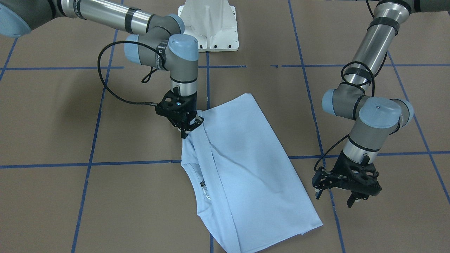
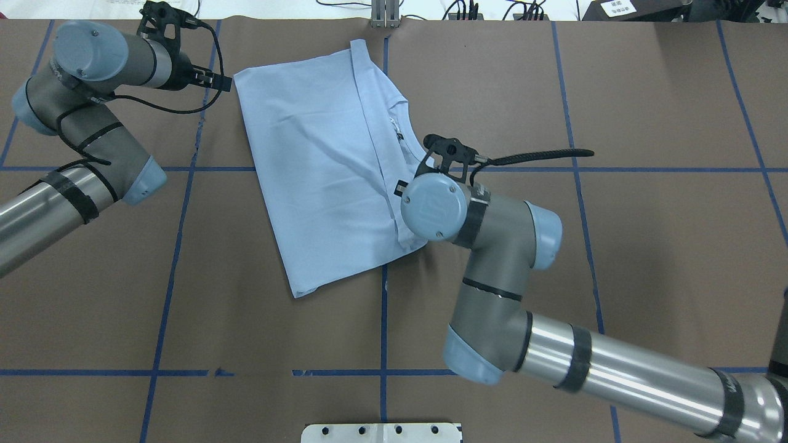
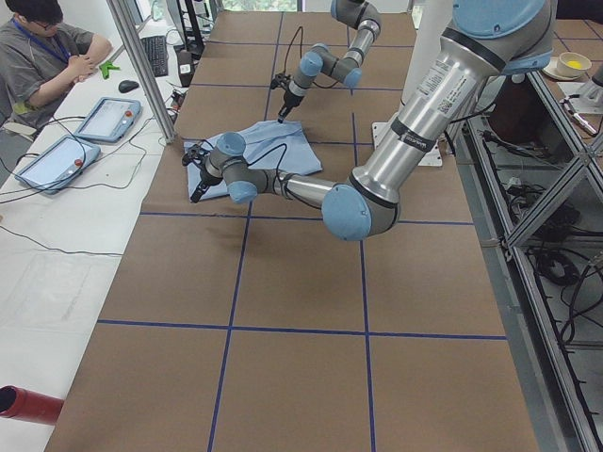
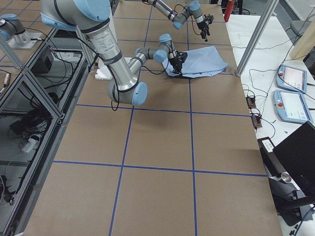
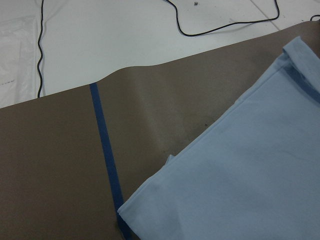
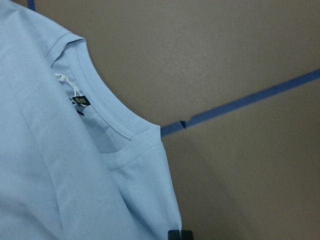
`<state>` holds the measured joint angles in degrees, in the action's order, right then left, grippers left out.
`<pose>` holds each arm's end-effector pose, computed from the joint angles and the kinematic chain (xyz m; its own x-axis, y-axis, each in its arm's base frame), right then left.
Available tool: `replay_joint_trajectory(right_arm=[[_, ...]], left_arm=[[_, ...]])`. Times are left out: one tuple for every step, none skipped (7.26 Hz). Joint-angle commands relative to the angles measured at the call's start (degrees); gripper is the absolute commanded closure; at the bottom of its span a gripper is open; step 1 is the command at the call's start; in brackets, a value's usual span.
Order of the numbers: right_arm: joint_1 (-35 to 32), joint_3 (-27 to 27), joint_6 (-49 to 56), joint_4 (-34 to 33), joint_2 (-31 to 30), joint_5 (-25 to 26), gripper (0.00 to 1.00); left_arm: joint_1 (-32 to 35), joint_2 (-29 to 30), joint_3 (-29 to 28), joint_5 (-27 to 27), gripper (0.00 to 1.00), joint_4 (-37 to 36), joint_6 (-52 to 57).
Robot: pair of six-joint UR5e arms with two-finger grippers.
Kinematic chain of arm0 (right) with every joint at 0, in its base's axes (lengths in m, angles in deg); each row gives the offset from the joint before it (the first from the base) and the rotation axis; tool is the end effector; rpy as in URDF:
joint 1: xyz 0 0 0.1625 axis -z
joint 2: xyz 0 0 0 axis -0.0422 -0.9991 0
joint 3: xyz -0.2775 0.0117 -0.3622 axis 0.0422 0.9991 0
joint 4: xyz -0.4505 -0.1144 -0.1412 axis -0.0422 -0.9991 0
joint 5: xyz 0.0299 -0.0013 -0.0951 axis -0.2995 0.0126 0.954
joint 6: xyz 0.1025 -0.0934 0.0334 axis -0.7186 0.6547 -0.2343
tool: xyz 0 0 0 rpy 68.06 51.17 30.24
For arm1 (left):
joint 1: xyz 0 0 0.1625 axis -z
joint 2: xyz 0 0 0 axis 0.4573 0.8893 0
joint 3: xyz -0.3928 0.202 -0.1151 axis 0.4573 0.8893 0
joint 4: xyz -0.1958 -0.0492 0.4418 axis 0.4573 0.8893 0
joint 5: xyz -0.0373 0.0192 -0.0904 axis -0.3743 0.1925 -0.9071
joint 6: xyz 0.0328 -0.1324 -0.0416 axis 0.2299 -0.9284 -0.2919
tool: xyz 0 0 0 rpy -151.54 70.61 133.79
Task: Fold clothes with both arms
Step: 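Drag the shirt's collar corner with the right gripper toward the robot, squaring it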
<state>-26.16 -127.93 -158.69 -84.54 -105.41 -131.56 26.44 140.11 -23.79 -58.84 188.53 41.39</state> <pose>-0.6712 -0.4676 0.2531 0.6022 0.3463 0.7193 -0.5553 0.8290 0.0658 0.4506 -0.7842 0.4581 0.7085 0.3043 -0.6367 0.1993 0.7792 0.5942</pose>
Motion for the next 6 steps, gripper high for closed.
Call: replay_joint_trajectory(right_arm=[[8.1, -13.3, -3.4, -1.8, -9.7, 6.2, 1.0], [11.6, -15.5, -4.1, -1.8, -12.4, 9.1, 1.0], [13.7, -16.2, -4.8, -1.8, -14.1, 12.4, 0.73], [14.6, -16.2, -3.6, -1.8, -14.7, 13.7, 0.01], [14.4, -16.4, 3.5, -1.6, -14.3, 13.0, 0.0], [14.5, -16.9, 9.5, -1.3, -14.0, 12.2, 0.0]], left_arm=[[0.0, 0.0, 0.0, 0.0, 0.0, 0.1, -0.4], [0.0, 0.1, 0.1, 0.0, 0.0, 0.5, -1.0], [-0.2, 0.1, 0.2, 0.0, 0.0, 0.6, -1.4], [-0.3, 0.1, 0.5, 0.0, 0.0, 0.6, -1.4], [-0.4, 0.1, 0.5, 0.0, 0.0, 0.6, -1.7], [-0.5, 0.1, 0.5, 0.0, 0.0, 0.6, -2.1]])
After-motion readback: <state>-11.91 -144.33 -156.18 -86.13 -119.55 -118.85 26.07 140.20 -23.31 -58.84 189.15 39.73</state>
